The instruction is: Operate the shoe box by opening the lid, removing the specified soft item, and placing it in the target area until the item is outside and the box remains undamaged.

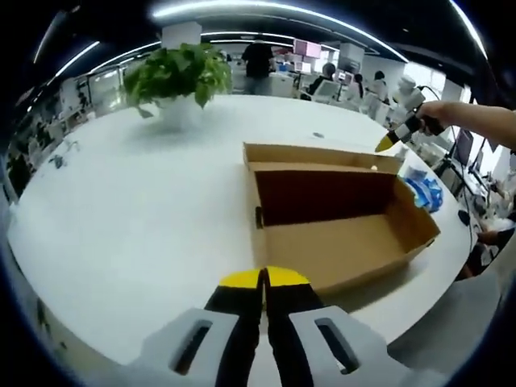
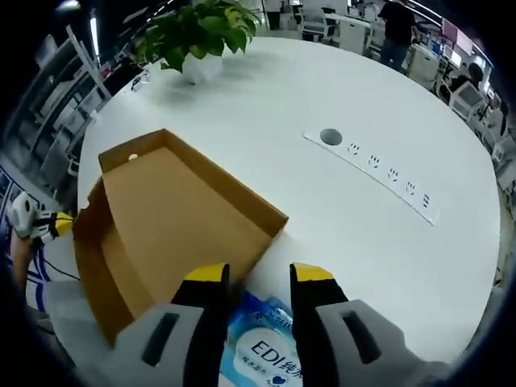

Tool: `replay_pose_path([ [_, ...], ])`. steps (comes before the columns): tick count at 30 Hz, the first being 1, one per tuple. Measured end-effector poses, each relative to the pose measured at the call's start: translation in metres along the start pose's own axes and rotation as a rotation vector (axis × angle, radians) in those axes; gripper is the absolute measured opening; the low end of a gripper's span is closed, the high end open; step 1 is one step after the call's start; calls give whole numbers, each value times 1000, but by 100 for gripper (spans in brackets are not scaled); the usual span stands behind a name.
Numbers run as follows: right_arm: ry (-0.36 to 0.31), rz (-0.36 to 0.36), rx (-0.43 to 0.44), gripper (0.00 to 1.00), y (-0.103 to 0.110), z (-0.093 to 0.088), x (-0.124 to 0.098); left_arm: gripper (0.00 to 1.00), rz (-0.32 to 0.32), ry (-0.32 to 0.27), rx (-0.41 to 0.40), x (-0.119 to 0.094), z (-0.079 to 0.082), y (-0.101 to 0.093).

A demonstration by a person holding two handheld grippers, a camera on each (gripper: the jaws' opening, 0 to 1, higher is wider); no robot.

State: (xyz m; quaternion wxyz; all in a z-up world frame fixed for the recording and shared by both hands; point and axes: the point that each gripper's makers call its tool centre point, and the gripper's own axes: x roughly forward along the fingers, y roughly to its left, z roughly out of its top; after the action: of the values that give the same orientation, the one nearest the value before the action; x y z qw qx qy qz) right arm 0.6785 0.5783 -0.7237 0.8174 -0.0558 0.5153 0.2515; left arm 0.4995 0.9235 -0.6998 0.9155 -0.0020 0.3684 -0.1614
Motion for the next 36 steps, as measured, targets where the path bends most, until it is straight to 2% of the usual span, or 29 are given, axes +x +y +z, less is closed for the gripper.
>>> replay_pose_path([
  [4, -8, -4, 28, 26, 0, 1, 9, 9, 18, 15, 5, 3, -3, 4],
  [8, -6, 3, 48, 25, 1, 1, 17, 7, 7, 12, -29, 4, -2, 4],
  [14, -12, 4, 75, 24, 0, 4, 26, 8, -4, 35, -26, 6, -3, -2],
  [16, -12, 8, 84, 24, 1, 3, 28, 6, 10, 52, -15, 9, -7, 0],
  [20, -1, 10, 97, 23, 0, 0, 33, 2, -8, 63, -31, 13, -10, -3],
  [29, 0, 3, 181, 11, -4, -3, 41, 1, 5, 66, -44, 15, -13, -2],
  [36, -12, -20, 163, 6, 0, 0, 37, 1, -4, 79, -52, 15, -13, -2],
])
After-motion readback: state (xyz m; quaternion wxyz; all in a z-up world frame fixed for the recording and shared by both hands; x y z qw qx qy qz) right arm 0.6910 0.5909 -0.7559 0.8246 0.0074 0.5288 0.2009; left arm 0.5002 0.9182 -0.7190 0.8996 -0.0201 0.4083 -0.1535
